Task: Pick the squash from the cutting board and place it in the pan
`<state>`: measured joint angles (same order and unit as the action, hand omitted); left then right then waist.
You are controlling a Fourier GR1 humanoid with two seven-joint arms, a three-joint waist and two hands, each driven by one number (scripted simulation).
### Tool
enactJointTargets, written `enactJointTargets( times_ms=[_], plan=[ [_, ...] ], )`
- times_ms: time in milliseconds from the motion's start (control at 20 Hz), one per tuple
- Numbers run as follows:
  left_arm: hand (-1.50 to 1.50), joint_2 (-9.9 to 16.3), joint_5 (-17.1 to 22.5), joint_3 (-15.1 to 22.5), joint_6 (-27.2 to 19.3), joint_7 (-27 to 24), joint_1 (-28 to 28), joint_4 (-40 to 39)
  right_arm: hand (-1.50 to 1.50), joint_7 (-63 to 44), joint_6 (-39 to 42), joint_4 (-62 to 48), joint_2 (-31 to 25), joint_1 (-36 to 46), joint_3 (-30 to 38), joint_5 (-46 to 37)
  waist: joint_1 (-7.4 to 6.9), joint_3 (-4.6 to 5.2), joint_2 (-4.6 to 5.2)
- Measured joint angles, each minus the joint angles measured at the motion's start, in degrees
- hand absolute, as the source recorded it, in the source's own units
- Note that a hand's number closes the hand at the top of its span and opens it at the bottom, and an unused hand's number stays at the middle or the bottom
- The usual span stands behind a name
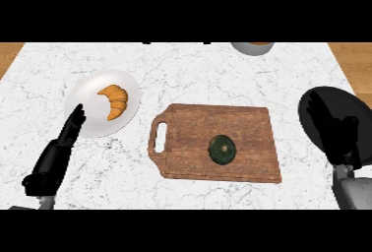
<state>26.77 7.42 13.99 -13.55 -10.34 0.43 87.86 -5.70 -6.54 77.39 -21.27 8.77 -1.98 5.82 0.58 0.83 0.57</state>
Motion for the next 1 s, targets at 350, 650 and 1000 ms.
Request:
enactJointTargets(
  times_ms=[350,650,1000],
  plan=[
    [0.00,-3.61,6.02,-3.16,-0.57,6.98,-4.18,0.54,1.50,6.45,8.78,6.61,2.66,10.56,-3.01,4.23,-1.73,-0.75,-0.50],
    [0.00,-5.17,10.14,-5.44,-2.06,14.74,-5.90,2.37,-1.50,20.04,7.90,13.04,-1.82,1.84,-5.09,-5.39,-0.01,-0.84,-0.79],
    [0.00,-5.10,11.05,-7.17,-1.53,18.30,-7.56,2.89,-1.50,24.74,9.50,18.99,-10.66,-5.28,-2.93,-12.89,0.01,-0.83,-0.73]
  ],
)
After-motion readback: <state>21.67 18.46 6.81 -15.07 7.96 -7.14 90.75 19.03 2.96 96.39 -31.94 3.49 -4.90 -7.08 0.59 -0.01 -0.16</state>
